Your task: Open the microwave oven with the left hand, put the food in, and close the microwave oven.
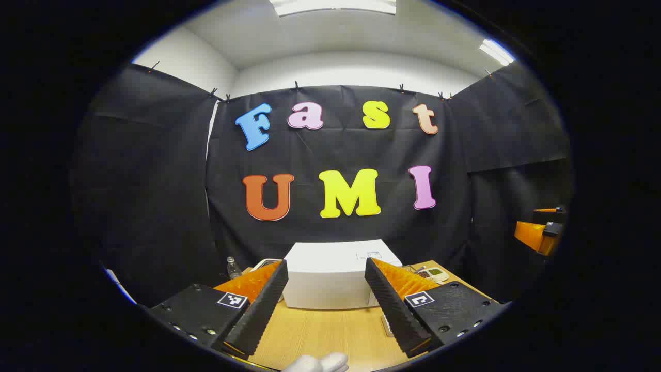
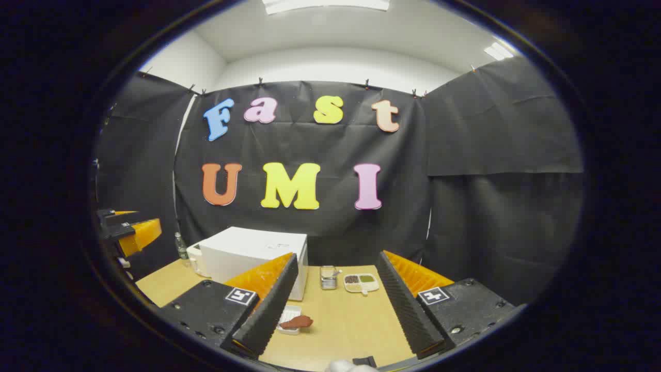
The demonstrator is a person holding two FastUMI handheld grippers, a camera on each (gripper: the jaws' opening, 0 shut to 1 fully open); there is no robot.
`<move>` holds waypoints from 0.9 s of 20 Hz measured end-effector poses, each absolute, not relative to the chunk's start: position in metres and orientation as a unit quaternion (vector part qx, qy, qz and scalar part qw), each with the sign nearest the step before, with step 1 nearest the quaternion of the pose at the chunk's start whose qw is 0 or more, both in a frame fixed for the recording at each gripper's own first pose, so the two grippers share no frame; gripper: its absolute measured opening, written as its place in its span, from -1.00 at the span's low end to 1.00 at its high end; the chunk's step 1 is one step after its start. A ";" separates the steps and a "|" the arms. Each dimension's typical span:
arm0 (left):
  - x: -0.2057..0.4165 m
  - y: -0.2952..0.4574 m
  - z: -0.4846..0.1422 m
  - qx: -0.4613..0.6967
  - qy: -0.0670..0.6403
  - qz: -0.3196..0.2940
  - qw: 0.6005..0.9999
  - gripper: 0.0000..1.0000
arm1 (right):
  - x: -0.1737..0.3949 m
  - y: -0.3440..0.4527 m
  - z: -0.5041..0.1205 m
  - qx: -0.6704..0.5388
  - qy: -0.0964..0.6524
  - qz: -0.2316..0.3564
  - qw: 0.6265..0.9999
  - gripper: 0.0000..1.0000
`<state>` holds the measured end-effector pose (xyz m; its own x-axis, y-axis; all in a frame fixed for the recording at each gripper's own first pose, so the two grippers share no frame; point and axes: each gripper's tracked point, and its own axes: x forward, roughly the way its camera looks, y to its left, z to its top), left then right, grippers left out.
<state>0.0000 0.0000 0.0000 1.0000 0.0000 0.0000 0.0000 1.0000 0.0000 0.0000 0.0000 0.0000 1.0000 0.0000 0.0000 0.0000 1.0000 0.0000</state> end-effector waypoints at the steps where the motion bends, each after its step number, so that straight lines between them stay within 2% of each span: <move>1: 0.001 0.000 -0.003 -0.001 0.003 -0.001 1.000 0.89 | 0.001 -0.001 -0.001 0.001 0.002 -0.004 1.000 0.98; 18: 0.037 -0.017 -0.029 0.016 0.022 -0.022 0.999 0.89 | 0.017 -0.011 -0.023 0.021 0.016 -0.032 0.999 0.98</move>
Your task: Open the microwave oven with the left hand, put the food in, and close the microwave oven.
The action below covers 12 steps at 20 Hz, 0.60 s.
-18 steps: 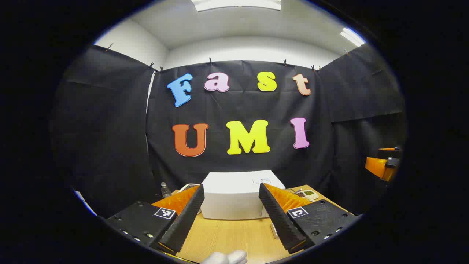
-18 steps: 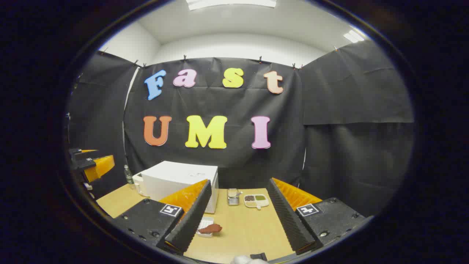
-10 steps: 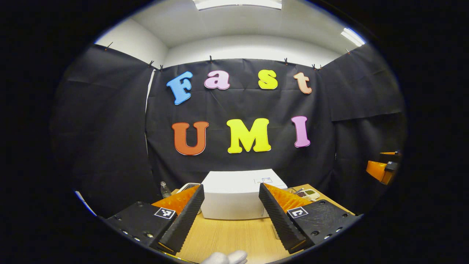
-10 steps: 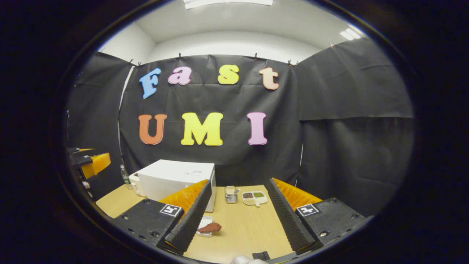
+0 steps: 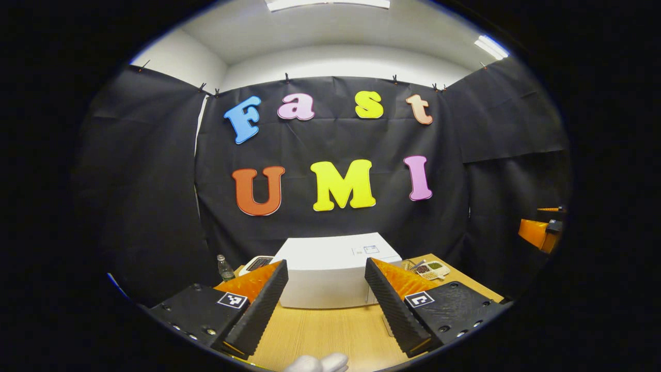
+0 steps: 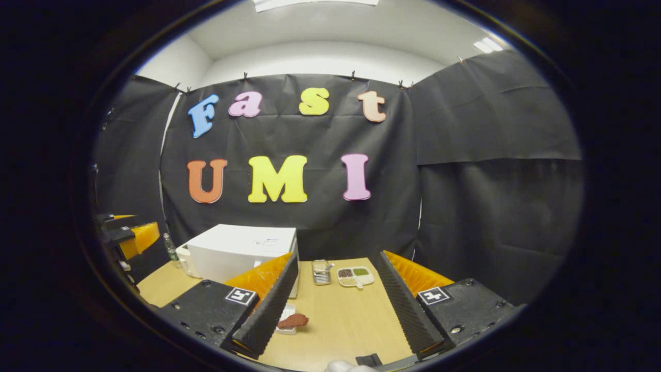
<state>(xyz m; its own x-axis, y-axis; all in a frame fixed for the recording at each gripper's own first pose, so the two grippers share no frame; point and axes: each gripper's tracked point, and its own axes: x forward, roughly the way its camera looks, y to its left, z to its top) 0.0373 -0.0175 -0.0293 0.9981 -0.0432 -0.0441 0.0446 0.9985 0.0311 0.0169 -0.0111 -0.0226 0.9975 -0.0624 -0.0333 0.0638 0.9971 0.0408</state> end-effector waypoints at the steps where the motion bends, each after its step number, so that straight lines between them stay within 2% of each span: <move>1: 0.042 -0.021 -0.034 0.016 0.023 -0.022 0.999 0.89 | 0.019 -0.013 -0.026 0.020 0.017 -0.031 0.999 0.98; 8: 0.104 -0.075 -0.092 0.002 0.016 -0.047 0.999 0.89 | 0.046 -0.036 -0.027 0.024 0.041 -0.017 0.999 0.98; 12: 0.158 -0.106 -0.168 -0.024 0.056 -0.043 0.997 0.89 | 0.065 -0.061 -0.020 -0.002 0.053 -0.028 0.998 0.99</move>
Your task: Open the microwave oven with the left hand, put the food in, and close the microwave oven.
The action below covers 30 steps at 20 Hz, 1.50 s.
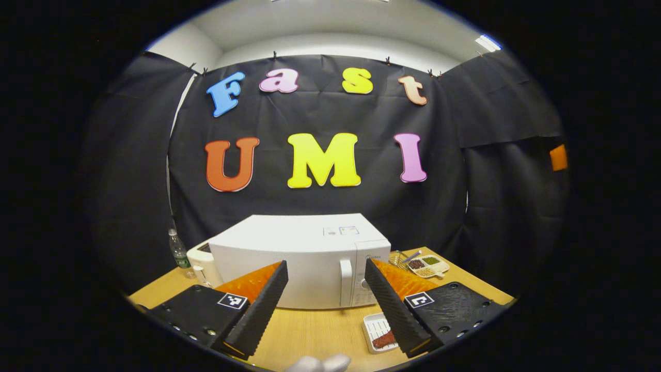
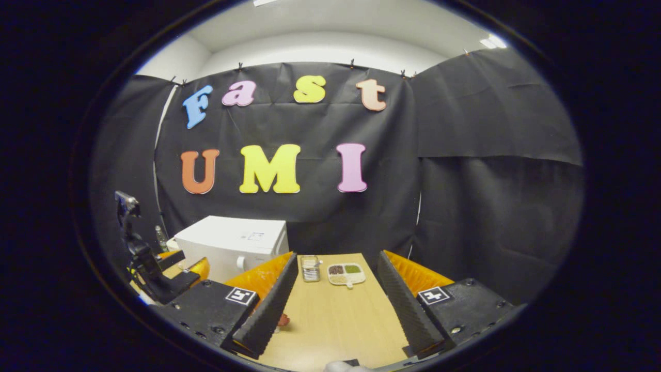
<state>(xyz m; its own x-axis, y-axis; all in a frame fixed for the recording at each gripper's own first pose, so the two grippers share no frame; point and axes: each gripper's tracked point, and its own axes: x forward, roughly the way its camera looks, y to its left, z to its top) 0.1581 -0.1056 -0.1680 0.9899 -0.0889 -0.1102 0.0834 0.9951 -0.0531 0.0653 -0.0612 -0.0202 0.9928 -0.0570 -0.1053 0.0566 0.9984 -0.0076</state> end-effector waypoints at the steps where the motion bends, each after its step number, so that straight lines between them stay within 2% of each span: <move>1: 0.173 -0.113 -0.188 -0.034 0.076 -0.037 0.996 0.90 | 0.070 -0.067 -0.019 -0.015 0.057 -0.028 0.998 0.98; 7: 0.257 -0.122 -0.264 -0.030 0.112 -0.007 0.993 0.90 | 0.099 -0.084 -0.023 -0.039 0.074 -0.021 0.996 0.98; 12: 0.275 -0.135 -0.280 -0.024 0.113 -0.012 0.993 0.92 | 0.119 -0.082 -0.035 -0.047 0.102 0.005 0.994 0.98; 14: 0.280 -0.136 -0.280 -0.026 0.113 -0.011 0.993 0.74 | 0.125 -0.083 -0.034 -0.044 0.099 0.010 0.994 0.99; 15: 0.282 -0.142 -0.279 -0.030 0.112 -0.023 0.993 0.31 | 0.127 -0.082 -0.037 -0.041 0.097 0.014 0.994 0.98; 16: 0.280 -0.149 -0.278 -0.033 0.115 -0.034 0.992 0.24 | 0.128 -0.082 -0.039 -0.038 0.099 0.016 0.994 0.98; 17: 0.279 -0.154 -0.279 -0.027 0.115 -0.040 0.992 -0.37 | 0.129 -0.082 -0.042 -0.036 0.102 0.018 0.994 0.98; 18: 0.278 -0.153 -0.278 -0.015 0.112 -0.037 0.993 -0.29 | 0.129 -0.082 -0.044 -0.035 0.104 0.020 0.994 0.97; 21: 0.278 -0.152 -0.278 -0.014 0.112 -0.036 0.993 -0.60 | 0.125 -0.085 -0.044 -0.036 0.103 0.018 0.994 0.98; 22: 0.277 -0.152 -0.279 -0.011 0.114 -0.034 0.993 -0.60 | 0.123 -0.087 -0.045 -0.036 0.101 0.017 0.994 0.99; 23: 0.276 -0.151 -0.278 -0.008 0.115 -0.037 0.993 -0.70 | 0.122 -0.088 -0.046 -0.035 0.103 0.014 0.994 0.98; 30: 0.276 -0.149 -0.280 -0.015 0.120 -0.031 0.992 -0.76 | 0.107 -0.084 -0.045 -0.034 0.100 0.014 0.994 0.97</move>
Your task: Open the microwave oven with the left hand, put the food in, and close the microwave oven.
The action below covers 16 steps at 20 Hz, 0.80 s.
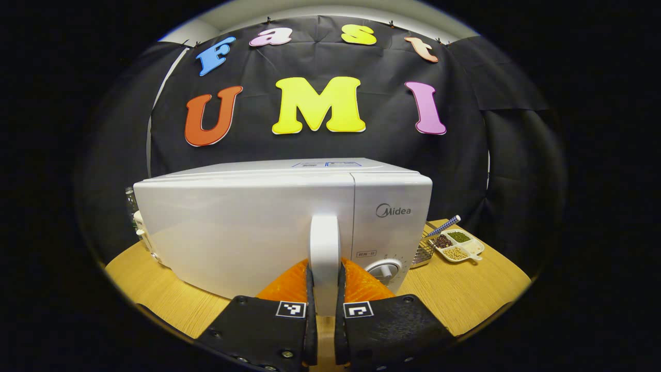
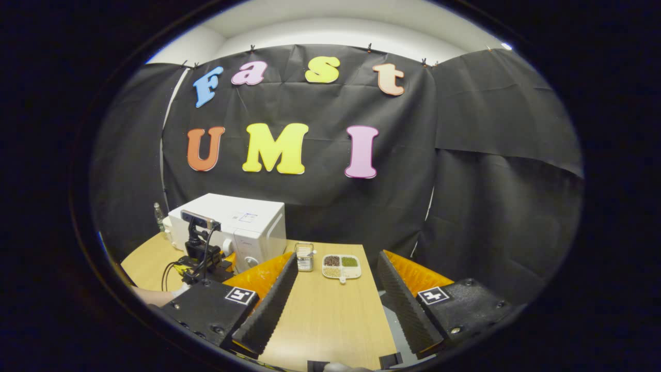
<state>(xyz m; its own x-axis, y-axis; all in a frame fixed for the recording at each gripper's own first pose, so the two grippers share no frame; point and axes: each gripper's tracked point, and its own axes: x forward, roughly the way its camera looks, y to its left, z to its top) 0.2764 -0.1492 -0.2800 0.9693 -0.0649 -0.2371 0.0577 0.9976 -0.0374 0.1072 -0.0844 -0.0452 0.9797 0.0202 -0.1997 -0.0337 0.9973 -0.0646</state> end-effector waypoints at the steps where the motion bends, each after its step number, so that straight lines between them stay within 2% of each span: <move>1: 0.276 -0.149 -0.280 -0.020 0.121 -0.032 0.992 -0.75 | 0.105 -0.083 -0.043 -0.036 0.099 0.013 0.994 0.97; 4: 0.268 -0.150 -0.283 -0.020 0.135 -0.038 0.990 -0.75 | 0.101 -0.082 -0.042 -0.037 0.095 0.013 0.995 0.97; 8: 0.221 -0.135 -0.281 0.004 0.115 -0.052 0.992 -0.75 | 0.095 -0.075 -0.042 -0.041 0.094 0.017 0.995 0.97; 10: 0.200 -0.127 -0.283 -0.005 0.128 -0.062 0.990 -0.75 | 0.091 -0.067 -0.043 -0.039 0.093 0.024 0.995 0.98; 14: 0.165 -0.106 -0.282 -0.002 0.143 -0.056 0.988 -0.76 | 0.080 -0.043 -0.051 -0.034 0.098 0.041 0.994 0.97; 16: 0.149 -0.095 -0.281 -0.001 0.150 -0.049 0.987 -0.70 | 0.073 -0.032 -0.056 -0.037 0.101 0.047 0.993 0.99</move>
